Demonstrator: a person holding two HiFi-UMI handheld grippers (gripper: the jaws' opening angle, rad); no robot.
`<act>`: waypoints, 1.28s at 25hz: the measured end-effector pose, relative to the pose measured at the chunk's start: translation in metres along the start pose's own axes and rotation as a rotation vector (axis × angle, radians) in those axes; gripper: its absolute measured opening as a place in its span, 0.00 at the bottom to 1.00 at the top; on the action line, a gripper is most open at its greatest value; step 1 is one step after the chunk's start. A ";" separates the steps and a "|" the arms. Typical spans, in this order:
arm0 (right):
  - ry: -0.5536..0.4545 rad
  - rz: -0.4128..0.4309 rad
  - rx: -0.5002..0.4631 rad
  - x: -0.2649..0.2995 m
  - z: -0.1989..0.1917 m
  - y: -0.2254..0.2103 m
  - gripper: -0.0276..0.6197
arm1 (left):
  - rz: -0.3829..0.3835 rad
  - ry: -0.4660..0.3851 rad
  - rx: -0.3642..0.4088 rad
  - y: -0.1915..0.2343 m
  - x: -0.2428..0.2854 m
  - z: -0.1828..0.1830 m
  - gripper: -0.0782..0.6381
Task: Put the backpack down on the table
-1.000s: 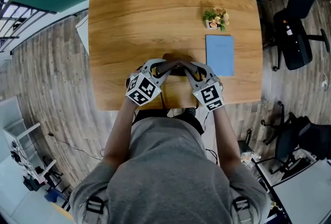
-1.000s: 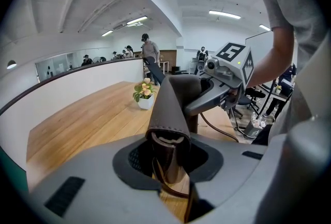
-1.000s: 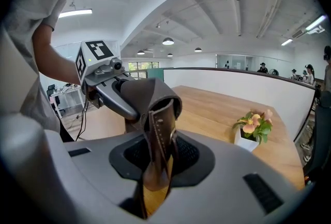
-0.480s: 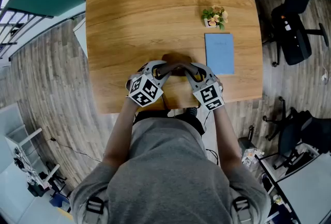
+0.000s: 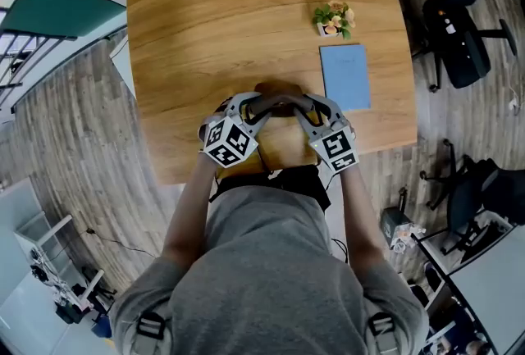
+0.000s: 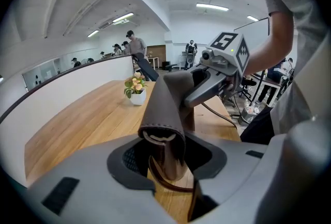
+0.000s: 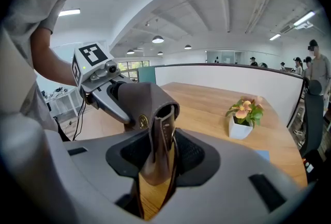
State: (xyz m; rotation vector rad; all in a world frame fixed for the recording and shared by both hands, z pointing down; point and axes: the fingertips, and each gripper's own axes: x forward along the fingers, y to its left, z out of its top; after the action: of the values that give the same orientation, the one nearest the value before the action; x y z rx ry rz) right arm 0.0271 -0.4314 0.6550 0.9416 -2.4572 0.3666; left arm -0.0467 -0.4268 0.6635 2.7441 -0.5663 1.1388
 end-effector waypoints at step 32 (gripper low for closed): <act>-0.058 0.065 0.014 -0.083 -0.009 -0.004 0.09 | 0.352 -0.085 -0.235 -0.011 -0.064 0.004 0.34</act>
State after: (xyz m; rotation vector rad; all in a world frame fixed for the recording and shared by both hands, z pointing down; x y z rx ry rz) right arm 0.0868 -0.3852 0.6197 0.8915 -2.5463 0.3837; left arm -0.0811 -0.3989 0.6161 2.5612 -1.1511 0.9445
